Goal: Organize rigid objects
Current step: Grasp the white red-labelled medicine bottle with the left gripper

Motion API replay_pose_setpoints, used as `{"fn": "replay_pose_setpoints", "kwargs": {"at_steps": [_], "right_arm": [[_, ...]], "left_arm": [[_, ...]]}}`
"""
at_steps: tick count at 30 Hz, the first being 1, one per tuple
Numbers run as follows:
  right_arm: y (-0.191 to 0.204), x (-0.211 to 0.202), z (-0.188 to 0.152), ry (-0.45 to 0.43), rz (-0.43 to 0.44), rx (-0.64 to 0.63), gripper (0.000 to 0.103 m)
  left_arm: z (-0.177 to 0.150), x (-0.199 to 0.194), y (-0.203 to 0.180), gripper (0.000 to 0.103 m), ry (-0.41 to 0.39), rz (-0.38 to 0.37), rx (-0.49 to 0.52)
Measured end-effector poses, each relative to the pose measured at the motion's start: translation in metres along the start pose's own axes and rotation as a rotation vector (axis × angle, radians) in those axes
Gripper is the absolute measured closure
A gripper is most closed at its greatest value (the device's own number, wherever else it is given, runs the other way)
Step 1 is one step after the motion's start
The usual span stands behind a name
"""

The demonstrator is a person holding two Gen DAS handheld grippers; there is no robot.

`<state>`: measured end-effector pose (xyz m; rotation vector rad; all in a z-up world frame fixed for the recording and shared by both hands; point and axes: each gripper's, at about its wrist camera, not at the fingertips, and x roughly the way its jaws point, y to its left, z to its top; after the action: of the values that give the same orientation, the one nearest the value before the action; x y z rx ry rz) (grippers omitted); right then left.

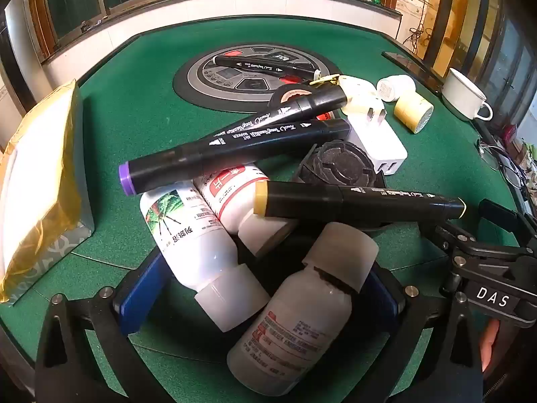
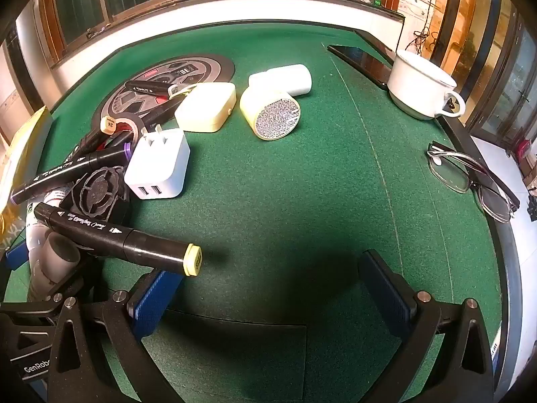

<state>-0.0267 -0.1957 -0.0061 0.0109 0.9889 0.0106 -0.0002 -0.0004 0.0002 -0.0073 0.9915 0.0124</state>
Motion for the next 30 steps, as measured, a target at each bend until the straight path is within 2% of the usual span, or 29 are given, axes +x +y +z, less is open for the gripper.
{"fn": "replay_pose_setpoints", "kwargs": {"at_steps": [11,14,18,21,26,27,28,30], "right_arm": [[-0.002,-0.002,-0.002,0.0,0.017,-0.021,0.001],[-0.001,-0.002,0.0,0.002,0.022,-0.03,0.001],[0.003,0.0,0.001,0.002,0.046,-0.067,0.001],[0.006,-0.001,-0.001,0.01,0.073,-0.107,0.001],[0.007,-0.011,-0.011,0.066,0.175,-0.207,0.002],[0.007,-0.014,-0.014,0.068,0.195,-0.226,0.002],[0.008,-0.018,-0.017,0.062,0.209,-0.24,0.002],[0.009,-0.025,-0.019,0.036,0.233,-0.271,0.002]], "left_arm": [[-0.001,-0.001,0.0,0.0,0.008,0.007,-0.015],[-0.011,-0.015,0.006,0.005,-0.002,-0.028,-0.01],[-0.031,-0.044,0.016,0.005,-0.063,-0.057,0.017],[-0.045,-0.066,0.036,0.005,-0.093,-0.123,-0.017],[-0.061,-0.08,0.056,0.005,-0.154,-0.18,-0.039],[-0.063,-0.08,0.058,0.008,-0.162,-0.197,-0.03],[-0.065,-0.08,0.059,0.016,-0.167,-0.217,-0.019],[-0.068,-0.079,0.056,0.022,-0.168,-0.256,0.0]]}}
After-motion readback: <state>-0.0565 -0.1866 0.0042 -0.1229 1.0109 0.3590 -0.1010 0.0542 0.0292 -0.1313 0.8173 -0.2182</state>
